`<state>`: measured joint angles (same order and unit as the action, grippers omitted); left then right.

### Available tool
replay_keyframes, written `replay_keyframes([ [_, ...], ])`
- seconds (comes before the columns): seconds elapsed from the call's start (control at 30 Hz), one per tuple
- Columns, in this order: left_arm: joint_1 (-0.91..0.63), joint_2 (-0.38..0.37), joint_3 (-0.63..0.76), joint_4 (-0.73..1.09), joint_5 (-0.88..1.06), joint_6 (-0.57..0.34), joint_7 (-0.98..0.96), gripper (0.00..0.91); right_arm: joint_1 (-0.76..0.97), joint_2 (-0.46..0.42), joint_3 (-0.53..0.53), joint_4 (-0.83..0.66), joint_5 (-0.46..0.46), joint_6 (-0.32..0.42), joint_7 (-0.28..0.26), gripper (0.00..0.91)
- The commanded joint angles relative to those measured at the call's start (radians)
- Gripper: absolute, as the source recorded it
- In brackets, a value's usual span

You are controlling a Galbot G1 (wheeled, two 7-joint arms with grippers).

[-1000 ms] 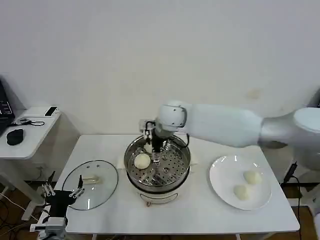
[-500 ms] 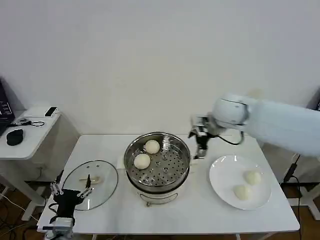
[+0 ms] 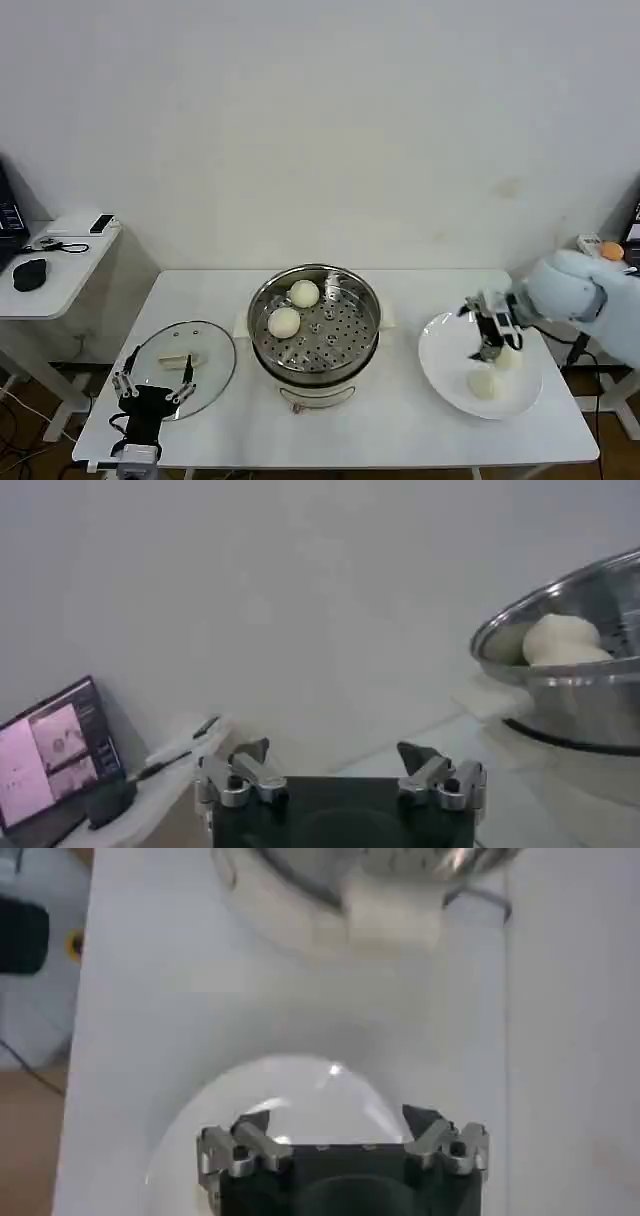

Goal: Take steamed baozi put them in steamer then cover it.

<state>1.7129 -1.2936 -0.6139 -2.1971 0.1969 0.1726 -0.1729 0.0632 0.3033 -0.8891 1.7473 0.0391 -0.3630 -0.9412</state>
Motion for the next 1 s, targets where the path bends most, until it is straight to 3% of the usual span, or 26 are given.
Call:
replay_keyframes([
  [0.03,0.009,-0.003,0.004,0.002,0.007,0.0,0.0,0.907,-0.531,-0.091,0.437,-0.012,-0.179,0.077,-0.015,0.907],
  [0.23,0.012,-0.004,-0.002,0.002,0.009,0.0,0.0,0.907,-0.539,-0.04,0.435,-0.055,-0.204,0.095,-0.033,0.907],
  [0.6,0.006,-0.003,-0.008,0.028,0.009,0.0,0.001,0.907,-0.47,0.104,0.362,-0.189,-0.233,0.093,-0.013,0.907],
  [1.0,-0.013,0.003,-0.02,0.052,0.004,0.006,0.005,0.907,-0.383,0.17,0.27,-0.265,-0.228,0.078,-0.025,0.907],
])
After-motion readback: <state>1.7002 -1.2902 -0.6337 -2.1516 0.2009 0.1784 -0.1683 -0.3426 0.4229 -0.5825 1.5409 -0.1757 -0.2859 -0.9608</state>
